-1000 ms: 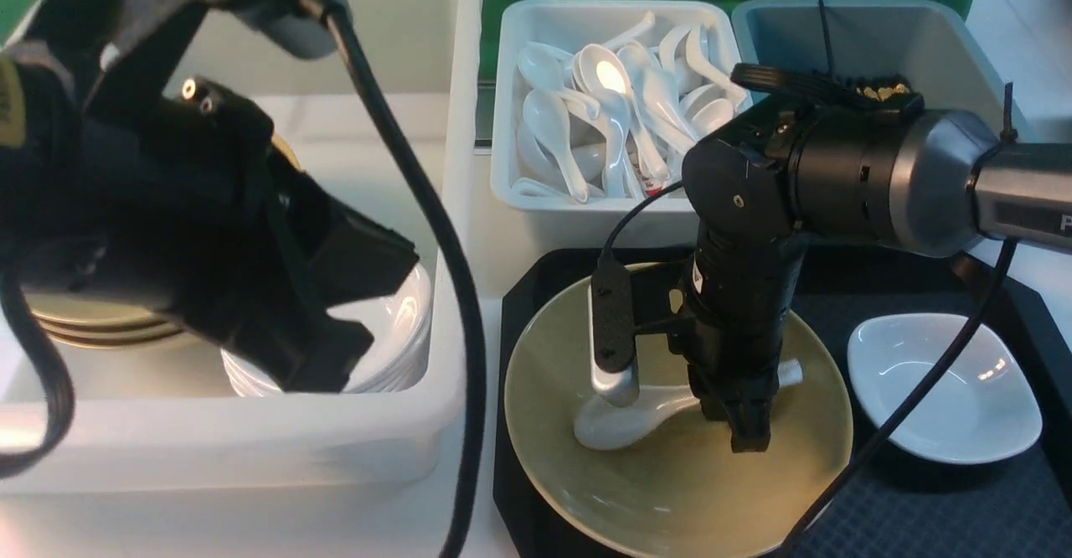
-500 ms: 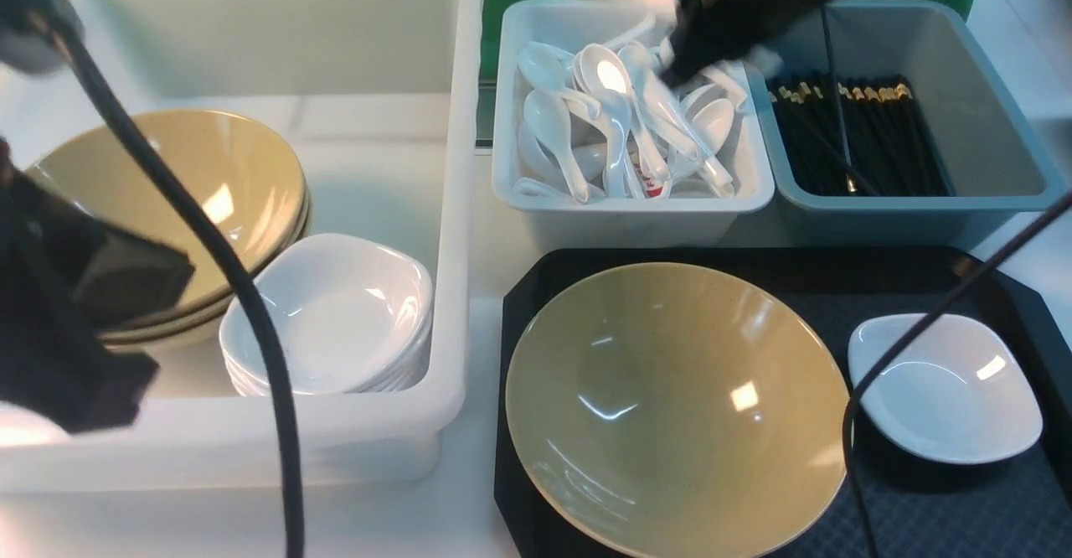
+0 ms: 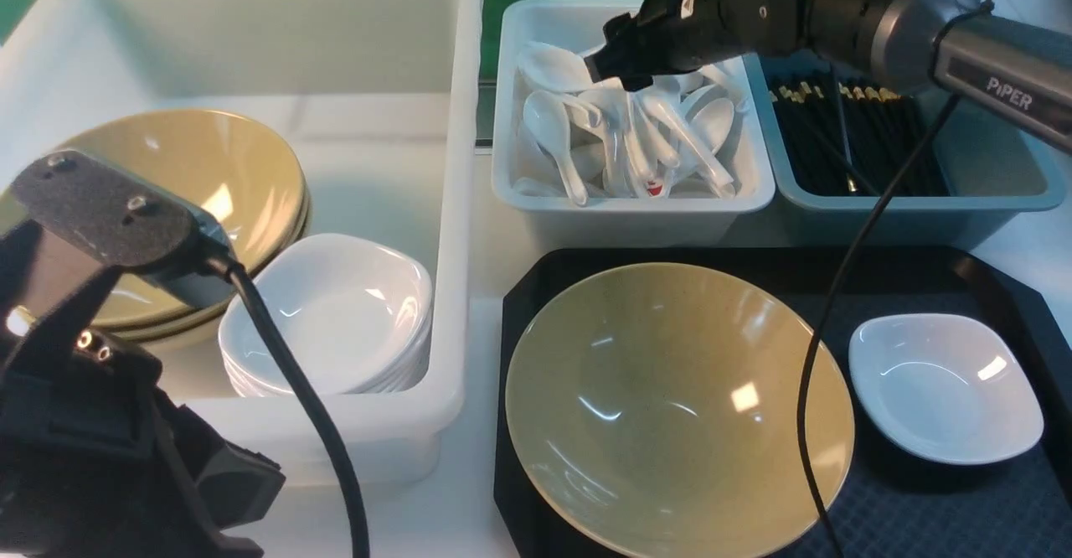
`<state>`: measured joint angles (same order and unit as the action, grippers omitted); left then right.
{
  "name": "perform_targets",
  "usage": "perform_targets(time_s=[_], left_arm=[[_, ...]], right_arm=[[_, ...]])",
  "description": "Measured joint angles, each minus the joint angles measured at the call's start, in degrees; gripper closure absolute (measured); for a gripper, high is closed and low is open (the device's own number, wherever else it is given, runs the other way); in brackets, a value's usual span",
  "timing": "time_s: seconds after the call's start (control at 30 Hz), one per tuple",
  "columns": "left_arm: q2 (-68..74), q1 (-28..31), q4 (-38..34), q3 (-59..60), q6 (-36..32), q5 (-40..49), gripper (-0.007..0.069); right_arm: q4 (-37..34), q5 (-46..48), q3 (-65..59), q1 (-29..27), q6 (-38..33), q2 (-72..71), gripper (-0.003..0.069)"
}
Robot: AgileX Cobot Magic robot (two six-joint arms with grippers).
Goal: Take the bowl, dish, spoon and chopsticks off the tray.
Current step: Use the right arm to put the soup spoon into the small storage box in the middle, then use the left arm to grab the yellow noodle bowl on the left
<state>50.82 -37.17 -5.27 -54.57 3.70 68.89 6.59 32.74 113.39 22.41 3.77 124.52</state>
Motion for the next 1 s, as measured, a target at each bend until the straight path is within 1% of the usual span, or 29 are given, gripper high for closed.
perform_targets(time_s=[0.07,0.17,0.2,0.27,0.4,0.47,0.5,0.53,0.57,0.6,0.63,0.7,0.77,0.8,0.9,0.93,0.97,1.0], left_arm=[[0.0,0.0,0.0,-0.2,0.0,-0.9,0.0636],[0.3,0.0,0.0,-1.5,0.0,-3.0,0.0636],[1.1,0.0,0.0,-3.0,0.0,-5.1,0.0636],[3.4,0.0,0.1,-6.2,-0.4,-6.7,0.0636],[11.2,0.0,0.2,-14.0,-4.9,-7.1,0.0636],[17.5,0.0,0.0,-18.8,-8.2,-6.5,0.0636],[18.7,0.0,0.0,-19.2,-8.5,-6.4,0.0636],[22.7,0.0,0.0,-22.2,-9.8,-5.5,0.0635],[24.9,0.0,0.0,-23.8,-10.4,-4.8,0.0631],[26.0,0.0,0.0,-25.0,-10.5,-4.6,0.063],[31.3,0.0,0.3,-28.4,-10.9,-3.7,0.0616],[35.6,0.0,0.7,-31.3,-11.2,-3.3,0.0587],[37.9,0.0,0.9,-32.7,-11.8,-3.3,0.0566],[40.9,0.0,1.0,-34.3,-12.6,-3.3,0.0522],[47.3,0.0,0.2,-36.6,-15.3,-3.7,0.0407],[49.0,0.0,0.1,-36.7,-15.6,-4.3,0.0377],[49.4,0.0,0.0,-36.7,-15.8,-4.6,0.0363],[51.9,0.0,0.1,-36.7,-16.4,-5.9,0.0309]], right_arm=[[-0.1,10.0,4.5,-0.8,-0.6,-0.9,0.008],[-0.1,18.3,7.7,-1.4,-3.4,-2.7,0.0076],[0.0,23.4,9.0,-1.5,-5.0,-4.6,0.0086],[0.0,29.5,9.2,-1.6,-7.1,-7.7,0.012],[-1.2,37.2,6.8,-1.6,-10.4,-13.9,0.0221],[-2.7,38.1,2.5,-1.4,-11.9,-18.5,0.0295],[-3.0,38.1,2.0,-1.4,-12.3,-19.0,0.0309],[-3.7,38.6,-2.4,-0.9,-13.0,-22.7,0.0356],[-4.0,38.6,-5.4,-0.4,-13.5,-25.6,0.0388],[-4.0,38.6,-6.6,-0.2,-13.6,-26.9,0.04],[-4.3,38.1,-11.7,1.0,-14.1,-32.7,0.0444],[-4.8,36.6,-18.2,2.3,-14.1,-38.5,0.0486],[-4.9,35.8,-20.9,2.9,-14.1,-41.7,0.0498],[-5.1,34.3,-26.1,4.0,-14.1,-46.4,0.0514],[-5.3,32.2,-36.3,5.3,-14.1,-54.6,0.0523],[-5.3,31.9,-38.5,5.4,-14.1,-56.3,0.0524],[-5.3,31.8,-39.6,5.5,-14.1,-57.1,0.0524],[-5.3,31.4,-43.5,5.5,-14.0,-60.2,0.0524]])
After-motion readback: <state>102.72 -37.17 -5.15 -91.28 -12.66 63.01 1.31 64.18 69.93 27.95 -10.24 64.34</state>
